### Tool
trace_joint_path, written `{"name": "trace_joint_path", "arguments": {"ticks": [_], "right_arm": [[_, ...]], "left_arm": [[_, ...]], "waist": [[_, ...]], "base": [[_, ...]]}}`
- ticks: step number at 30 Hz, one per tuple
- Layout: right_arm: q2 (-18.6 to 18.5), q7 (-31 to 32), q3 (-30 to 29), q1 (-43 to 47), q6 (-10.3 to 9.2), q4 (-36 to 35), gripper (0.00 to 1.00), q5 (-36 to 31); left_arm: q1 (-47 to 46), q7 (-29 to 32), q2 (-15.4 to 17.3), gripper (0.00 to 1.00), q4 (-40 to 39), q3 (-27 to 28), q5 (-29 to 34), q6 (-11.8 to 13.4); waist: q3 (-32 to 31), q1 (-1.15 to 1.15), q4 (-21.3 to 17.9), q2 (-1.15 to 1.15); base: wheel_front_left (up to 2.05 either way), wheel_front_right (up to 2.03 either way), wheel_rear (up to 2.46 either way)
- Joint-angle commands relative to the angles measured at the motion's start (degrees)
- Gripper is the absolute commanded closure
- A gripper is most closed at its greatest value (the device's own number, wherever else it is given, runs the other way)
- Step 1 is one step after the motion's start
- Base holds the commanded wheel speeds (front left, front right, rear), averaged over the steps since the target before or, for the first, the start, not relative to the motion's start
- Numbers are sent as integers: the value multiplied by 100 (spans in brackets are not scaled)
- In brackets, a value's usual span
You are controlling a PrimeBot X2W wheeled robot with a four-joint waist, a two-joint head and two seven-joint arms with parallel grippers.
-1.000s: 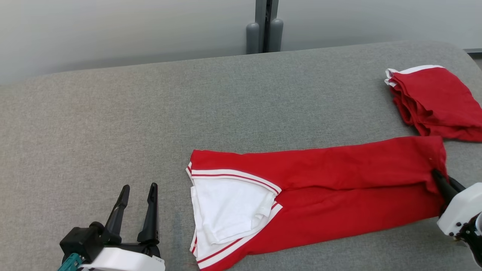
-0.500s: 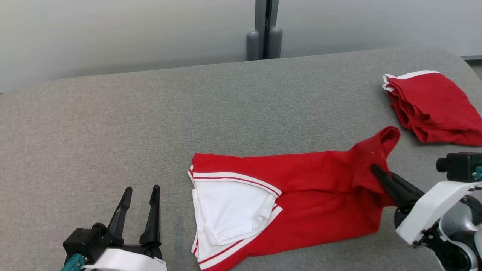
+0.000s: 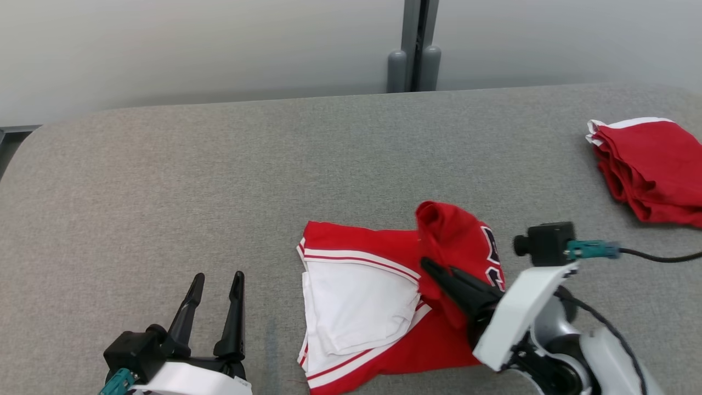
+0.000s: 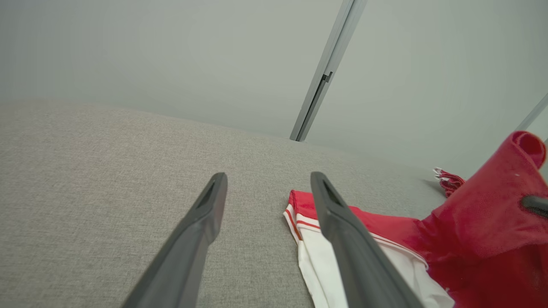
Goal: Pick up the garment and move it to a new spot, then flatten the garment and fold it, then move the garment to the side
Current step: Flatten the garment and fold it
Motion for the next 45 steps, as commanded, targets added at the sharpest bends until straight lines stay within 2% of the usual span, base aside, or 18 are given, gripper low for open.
{"name": "trace_joint_path", "arguments": {"ticks": [1,12,22,23,24,25,26,38,45], "right_arm": [[41,-48,65,-82,3,95,100,30],[407,-455,792,-639,3,1359,100,113],[437,-878,1385,-1093,3,2365,100,399],[438,-950,1439,-1149,3,2462,81,443],[439,-1029,1460,-1202,3,2561,54,506],[440,-1093,1511,-1248,3,2644,32,558],[445,-1155,1564,-1297,3,2715,0,621],[439,-1930,1885,-1772,3,3032,0,1031],[439,-2662,1624,-2005,3,3263,0,384]], "left_arm": [[-100,4,4,0,11,0,-33,-20],[-171,0,-127,0,144,-155,-33,-94],[-177,-7,-231,0,307,-224,-29,-181],[-170,-8,-240,0,314,-227,-25,-192],[-164,-8,-246,0,322,-228,-22,-196],[-162,-8,-252,0,328,-229,-17,-203],[-159,-9,-256,0,331,-227,-12,-211],[-117,-10,-282,0,274,-175,60,-195],[-153,-9,-284,0,207,-168,139,-184]], "waist": [[-8,0,47,0],[-20,0,474,0],[-106,0,751,0],[-114,0,768,0],[-121,0,783,0],[-126,0,797,0],[-130,0,809,0],[-93,0,754,0],[-55,0,615,0]], "base": [[0,0,0],[0,0,0],[0,0,0],[0,0,0],[0,0,0],[0,0,0],[0,0,0],[0,0,0],[0,0,0]]}}
